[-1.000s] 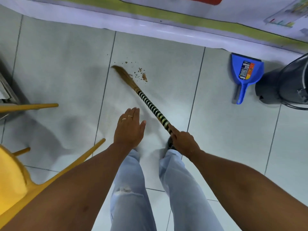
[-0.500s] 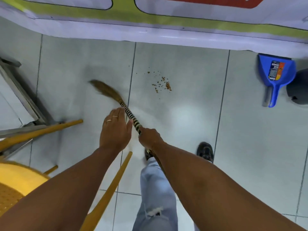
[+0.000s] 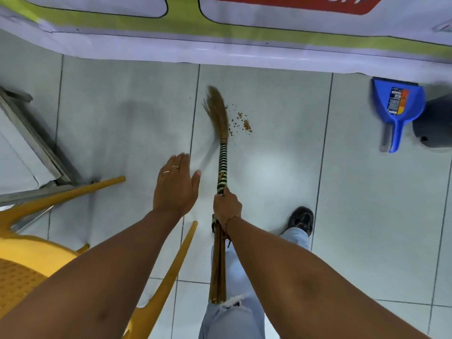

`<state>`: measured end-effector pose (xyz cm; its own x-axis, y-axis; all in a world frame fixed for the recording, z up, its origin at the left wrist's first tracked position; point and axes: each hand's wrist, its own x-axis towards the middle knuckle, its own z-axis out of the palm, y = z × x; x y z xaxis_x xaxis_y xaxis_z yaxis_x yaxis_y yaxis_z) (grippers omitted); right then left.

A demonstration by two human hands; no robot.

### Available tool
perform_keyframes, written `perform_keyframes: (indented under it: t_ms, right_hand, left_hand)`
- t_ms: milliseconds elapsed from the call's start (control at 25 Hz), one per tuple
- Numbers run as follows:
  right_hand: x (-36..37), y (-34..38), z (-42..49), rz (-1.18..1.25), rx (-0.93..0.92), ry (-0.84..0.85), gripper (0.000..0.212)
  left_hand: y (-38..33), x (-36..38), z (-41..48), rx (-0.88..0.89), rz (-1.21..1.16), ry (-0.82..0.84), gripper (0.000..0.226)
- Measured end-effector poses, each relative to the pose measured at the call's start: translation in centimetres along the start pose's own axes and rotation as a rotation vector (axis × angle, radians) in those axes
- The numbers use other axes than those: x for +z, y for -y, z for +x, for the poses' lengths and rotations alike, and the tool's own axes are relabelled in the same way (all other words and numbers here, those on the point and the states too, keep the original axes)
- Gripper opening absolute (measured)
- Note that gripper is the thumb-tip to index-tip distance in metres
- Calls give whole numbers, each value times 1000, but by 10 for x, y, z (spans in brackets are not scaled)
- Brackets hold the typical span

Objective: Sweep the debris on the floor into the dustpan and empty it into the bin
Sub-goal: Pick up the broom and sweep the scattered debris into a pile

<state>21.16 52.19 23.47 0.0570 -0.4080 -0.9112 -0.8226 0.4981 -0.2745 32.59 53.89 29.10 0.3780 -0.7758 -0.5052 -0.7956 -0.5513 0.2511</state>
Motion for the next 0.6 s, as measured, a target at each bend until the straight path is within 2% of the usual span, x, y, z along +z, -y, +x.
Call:
perform_keyframes:
  t_ms: [80,240,400,600]
  right_hand:
    - [-3,-10,-9,59,-1,-47,44]
    - [-10,-44,-50,51,-120,-134,43]
    - [-2,-81,-73,-298,-351,-85,48]
    - [11,-100,-68,-749,-542,188,50]
  left_hand:
    - [-4,1,-3,14,16,-1,54]
    - [-16,4,-22,18,1,-2,54]
    - [-21,10,-39,21,-21,7,54]
    - [-15,16,-49,10,-1,10,52]
